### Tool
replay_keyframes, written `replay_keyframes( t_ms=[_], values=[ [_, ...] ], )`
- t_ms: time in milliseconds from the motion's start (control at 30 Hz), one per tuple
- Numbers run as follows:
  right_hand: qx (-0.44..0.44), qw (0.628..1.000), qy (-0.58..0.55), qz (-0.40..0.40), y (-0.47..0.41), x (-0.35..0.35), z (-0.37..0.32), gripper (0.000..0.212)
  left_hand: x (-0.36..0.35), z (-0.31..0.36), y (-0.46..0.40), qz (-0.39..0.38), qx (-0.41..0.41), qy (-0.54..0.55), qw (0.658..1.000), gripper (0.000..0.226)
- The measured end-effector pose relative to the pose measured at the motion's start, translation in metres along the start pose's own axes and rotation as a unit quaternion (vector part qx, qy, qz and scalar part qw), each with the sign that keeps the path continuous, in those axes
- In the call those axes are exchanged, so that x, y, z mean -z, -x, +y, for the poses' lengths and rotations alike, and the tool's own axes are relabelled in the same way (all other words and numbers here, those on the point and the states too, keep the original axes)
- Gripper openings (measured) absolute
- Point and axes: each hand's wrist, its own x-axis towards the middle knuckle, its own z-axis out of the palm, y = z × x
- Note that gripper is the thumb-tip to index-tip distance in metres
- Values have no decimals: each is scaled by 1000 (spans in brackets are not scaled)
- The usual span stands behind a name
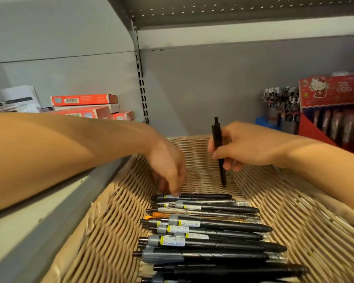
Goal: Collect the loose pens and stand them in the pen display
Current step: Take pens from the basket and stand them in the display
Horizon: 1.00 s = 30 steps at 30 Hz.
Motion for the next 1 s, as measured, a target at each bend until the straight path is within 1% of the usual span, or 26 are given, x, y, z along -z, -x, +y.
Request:
replay_keyframes(
  t_ms=[100,167,200,267,300,433,467,533,600,633,667,700,767,833,933,1000],
  values=[
    [9,1000,-3,-7,0,0,-1,6,0,9,-1,-29,10,-38,999,8],
    [7,1000,4,-22,0,0,-3,6,-1,13,-4,-37,12,-55,998,6],
    [7,999,9,-31,0,0,-4,5,-2,14,-4,-39,13,-58,997,5],
    [6,999,13,-46,1,1,-5,5,-2,13,-4,-35,15,-54,998,13],
    [7,999,14,-48,0,1,-5,6,-2,12,-3,-27,11,-42,999,12],
    [16,998,31,-49,-1,0,-4,11,3,10,-2,-6,-7,22,1000,8],
    [19,998,35,-49,-1,-1,-3,14,3,11,-3,-14,-6,21,1000,9],
    [20,998,34,-44,-2,-1,-2,19,2,12,-4,-38,3,-19,999,18],
    [20,999,29,-36,-3,-1,-1,22,0,14,-6,-38,5,-76,996,24],
    [21,999,26,-31,-3,0,0,24,0,15,-6,-31,2,-86,996,26],
    [20,999,25,-26,-3,0,0,25,1,16,-6,-24,-4,-72,997,25],
    [20,999,27,-22,-3,0,0,26,3,15,-5,-14,-13,-37,999,20],
    [18,999,34,-14,-3,0,0,26,7,12,-4,41,-27,57,997,10],
    [18,999,45,-7,-3,1,0,23,14,6,-1,149,-44,119,981,11],
    [22,998,59,-7,-2,3,-2,14,23,2,3,288,-77,191,935,17],
    [14,998,64,-8,-1,4,-3,3,25,2,4,342,-99,244,902,17]
  ],
)
